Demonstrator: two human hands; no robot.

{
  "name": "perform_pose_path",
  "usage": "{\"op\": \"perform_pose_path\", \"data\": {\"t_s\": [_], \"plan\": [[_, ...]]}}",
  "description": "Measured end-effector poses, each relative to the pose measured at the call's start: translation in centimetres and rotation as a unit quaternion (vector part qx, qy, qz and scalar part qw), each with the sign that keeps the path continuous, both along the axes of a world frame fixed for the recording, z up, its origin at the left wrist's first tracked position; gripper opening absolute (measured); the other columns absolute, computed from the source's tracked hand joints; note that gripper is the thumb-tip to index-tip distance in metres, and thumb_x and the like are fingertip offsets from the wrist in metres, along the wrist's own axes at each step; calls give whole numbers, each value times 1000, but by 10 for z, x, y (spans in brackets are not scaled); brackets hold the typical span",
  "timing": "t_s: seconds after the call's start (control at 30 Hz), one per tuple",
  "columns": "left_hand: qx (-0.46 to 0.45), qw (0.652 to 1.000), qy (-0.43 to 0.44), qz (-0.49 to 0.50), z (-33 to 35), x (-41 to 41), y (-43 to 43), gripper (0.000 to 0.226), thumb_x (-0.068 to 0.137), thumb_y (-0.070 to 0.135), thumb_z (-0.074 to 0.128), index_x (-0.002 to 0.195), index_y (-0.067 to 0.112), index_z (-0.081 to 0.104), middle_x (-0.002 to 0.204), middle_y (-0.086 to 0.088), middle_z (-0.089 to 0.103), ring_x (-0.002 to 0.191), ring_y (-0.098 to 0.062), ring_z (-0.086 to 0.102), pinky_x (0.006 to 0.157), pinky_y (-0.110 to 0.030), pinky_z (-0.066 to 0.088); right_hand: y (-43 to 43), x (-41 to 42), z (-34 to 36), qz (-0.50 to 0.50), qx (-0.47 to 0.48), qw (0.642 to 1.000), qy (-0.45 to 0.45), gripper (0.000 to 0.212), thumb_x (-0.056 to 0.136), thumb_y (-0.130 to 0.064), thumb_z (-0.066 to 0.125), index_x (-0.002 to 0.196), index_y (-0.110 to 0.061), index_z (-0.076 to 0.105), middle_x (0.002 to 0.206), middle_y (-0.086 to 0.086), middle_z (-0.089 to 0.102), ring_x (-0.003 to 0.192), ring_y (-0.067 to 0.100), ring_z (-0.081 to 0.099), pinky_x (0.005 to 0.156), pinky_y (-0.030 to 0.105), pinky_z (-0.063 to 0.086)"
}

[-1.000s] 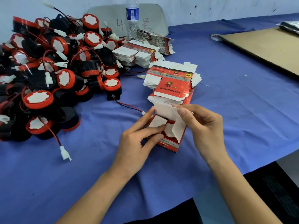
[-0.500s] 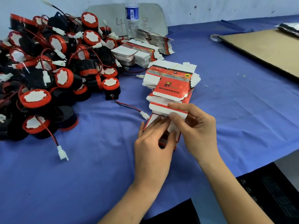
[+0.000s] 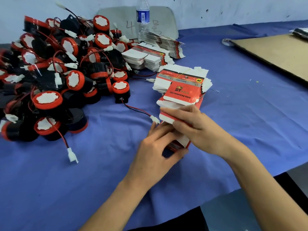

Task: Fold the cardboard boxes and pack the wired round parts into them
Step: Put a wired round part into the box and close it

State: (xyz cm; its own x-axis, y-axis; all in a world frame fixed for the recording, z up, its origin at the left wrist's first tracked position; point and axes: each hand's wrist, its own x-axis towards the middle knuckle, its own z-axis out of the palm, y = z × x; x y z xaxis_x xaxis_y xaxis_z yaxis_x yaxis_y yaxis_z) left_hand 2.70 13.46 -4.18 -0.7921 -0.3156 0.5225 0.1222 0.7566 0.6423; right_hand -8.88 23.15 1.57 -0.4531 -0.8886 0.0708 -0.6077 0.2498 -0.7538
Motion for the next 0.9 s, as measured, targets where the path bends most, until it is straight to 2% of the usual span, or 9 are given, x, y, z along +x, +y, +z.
{"op": "perform_pose_path", "data": {"t_s": [0.1,0.23,0.33,0.4,0.47,0.6,0.7,0.77,0.9], "plan": [[72,993,31,92,-5,3,7,50,67,26,86,110,12,64,117,6,47,110,-1,49,93,-8,38,4,11,-10,5,-33,999,21,42,99,-5,46,138,-19,49,132,-13,54,129,4,43,106,16,33],[194,969,-2,155,-7,8,3,69,58,36,85,106,39,36,111,2,49,106,-11,53,87,-7,39,4,14,-23,-11,-11,988,152,44,98,-9,49,140,-21,47,147,-9,44,140,9,35,109,37,38],[199,970,-23,136,-8,9,3,77,64,29,85,121,46,37,116,7,54,107,-2,55,87,-6,41,3,18,-27,-9,-3,979,202,45,96,-13,46,140,-21,49,146,-9,44,140,11,34,110,36,38],[197,972,-27,126,-8,9,4,81,67,26,84,135,34,41,120,8,55,109,3,55,89,-6,41,3,21,-29,-14,-3,975,223,48,92,-18,42,139,-20,51,145,-8,46,139,12,36,110,32,37],[186,974,-38,122,-9,9,4,79,70,26,83,139,21,45,125,7,57,113,0,55,93,-10,43,4,22,-29,-18,-7,970,241,48,90,-18,41,137,-18,54,143,-6,48,138,15,39,109,30,37],[161,978,-41,129,-7,9,4,72,72,26,81,137,20,50,122,7,59,111,-4,56,92,-16,46,2,23,-33,-30,-33,963,265,44,90,-15,47,132,-15,59,139,-2,54,133,21,47,105,35,43],[212,969,-34,119,-6,10,0,68,73,16,82,134,24,52,119,8,64,109,-5,61,93,-19,48,-3,26,-37,-63,-63,957,277,40,88,-14,51,126,-13,64,132,0,60,126,24,54,98,42,50],[260,961,-12,95,-5,12,-3,54,76,6,79,120,29,57,107,12,69,101,-4,65,89,-18,50,-5,28,-40,-71,-69,951,292,37,90,-15,51,125,-12,65,131,1,61,125,26,56,97,44,51],[276,958,10,84,-2,13,-7,45,82,-7,70,99,34,58,96,13,70,93,-4,68,81,-15,51,-1,24,-40,-14,-18,949,315,43,98,-31,42,135,-13,55,142,0,50,137,24,42,112,49,34]]}}
